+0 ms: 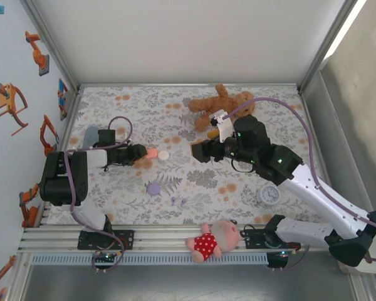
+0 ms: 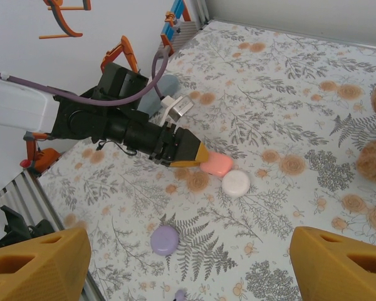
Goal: Insert wireless bluetooth earbuds into charging case
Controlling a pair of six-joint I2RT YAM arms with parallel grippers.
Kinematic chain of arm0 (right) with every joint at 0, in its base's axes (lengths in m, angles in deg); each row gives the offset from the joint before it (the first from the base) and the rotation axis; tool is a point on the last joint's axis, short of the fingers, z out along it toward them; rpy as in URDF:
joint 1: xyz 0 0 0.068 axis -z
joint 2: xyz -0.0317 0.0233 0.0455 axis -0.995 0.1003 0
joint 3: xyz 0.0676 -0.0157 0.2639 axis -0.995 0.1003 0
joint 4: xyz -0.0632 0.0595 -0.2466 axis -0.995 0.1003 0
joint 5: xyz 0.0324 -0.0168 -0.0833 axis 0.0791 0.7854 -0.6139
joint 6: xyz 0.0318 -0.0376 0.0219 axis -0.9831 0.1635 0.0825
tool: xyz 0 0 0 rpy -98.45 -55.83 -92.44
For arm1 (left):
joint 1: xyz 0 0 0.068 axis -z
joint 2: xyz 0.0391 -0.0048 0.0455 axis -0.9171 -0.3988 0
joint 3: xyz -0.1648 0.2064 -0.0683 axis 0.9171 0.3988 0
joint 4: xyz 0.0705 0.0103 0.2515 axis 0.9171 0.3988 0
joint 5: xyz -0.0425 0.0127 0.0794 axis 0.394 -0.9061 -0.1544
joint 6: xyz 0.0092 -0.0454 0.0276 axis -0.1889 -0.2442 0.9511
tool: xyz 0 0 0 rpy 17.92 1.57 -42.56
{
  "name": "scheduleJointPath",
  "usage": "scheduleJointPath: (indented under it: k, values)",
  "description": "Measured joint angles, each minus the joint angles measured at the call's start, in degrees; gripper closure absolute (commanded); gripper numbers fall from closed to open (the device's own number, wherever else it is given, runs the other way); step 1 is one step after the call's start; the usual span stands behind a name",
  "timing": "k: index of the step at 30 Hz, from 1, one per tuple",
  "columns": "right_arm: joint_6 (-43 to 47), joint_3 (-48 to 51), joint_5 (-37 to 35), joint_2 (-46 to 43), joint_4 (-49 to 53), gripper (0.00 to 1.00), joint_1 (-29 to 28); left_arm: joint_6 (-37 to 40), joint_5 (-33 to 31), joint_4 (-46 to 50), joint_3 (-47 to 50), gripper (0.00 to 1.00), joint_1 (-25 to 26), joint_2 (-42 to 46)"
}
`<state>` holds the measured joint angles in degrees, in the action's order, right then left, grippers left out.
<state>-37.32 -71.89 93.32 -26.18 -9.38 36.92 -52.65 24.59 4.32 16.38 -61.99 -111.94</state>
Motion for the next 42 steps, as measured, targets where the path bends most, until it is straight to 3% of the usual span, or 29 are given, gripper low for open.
scheduleJointPath:
  k: [8, 12, 18, 19, 20, 23, 31, 36, 42]
  values:
    - [0.0, 0.0, -0.02, -0.59, 0.85, 0.19, 0.02, 0.15, -0.26, 0.22, -0.11, 0.53, -1.55, 0.35]
    - [0.22, 0.0, -0.26, -0.92, 1.29, 0.18, 0.0, 0.09, -0.83, 0.48, 0.09, 0.51, -1.55, 4.5]
    - [1.4, 0.44, -0.39, -0.98, 1.05, 0.15, 0.0, -0.07, -2.69, 2.25, 1.79, 0.46, -1.55, 20.96]
    - [1.7, 0.85, -0.15, -0.98, 0.74, 0.02, 0.0, -0.04, -3.21, 3.1, 1.88, 0.45, -1.55, 23.98]
    - [2.27, 1.36, 0.15, -0.98, 0.44, 0.0, 0.0, 0.0, -3.72, 3.98, 1.97, 0.44, -1.57, 27.04]
    - [4.46, 3.41, 1.18, -0.79, -1.51, 0.0, -1.01, 0.63, -6.23, 8.52, 2.01, 0.39, -1.6, 36.46]
    - [17.94, 5.84, -0.15, 4.68, -6.56, 0.0, -11.17, 2.84, -14.01, 21.84, 3.91, 0.21, -1.62, 58.88]
    - [26.95, 6.51, -1.62, 11.23, -8.74, 0.0, -14.45, 3.13, -18.03, 29.35, 4.52, 0.1, -1.62, 69.16]
    - [34.97, 7.5, -2.14, 19.23, -12.94, 0.0, -16.63, 2.95, -21.97, 34.91, 5.92, 0.04, -1.62, 77.31]
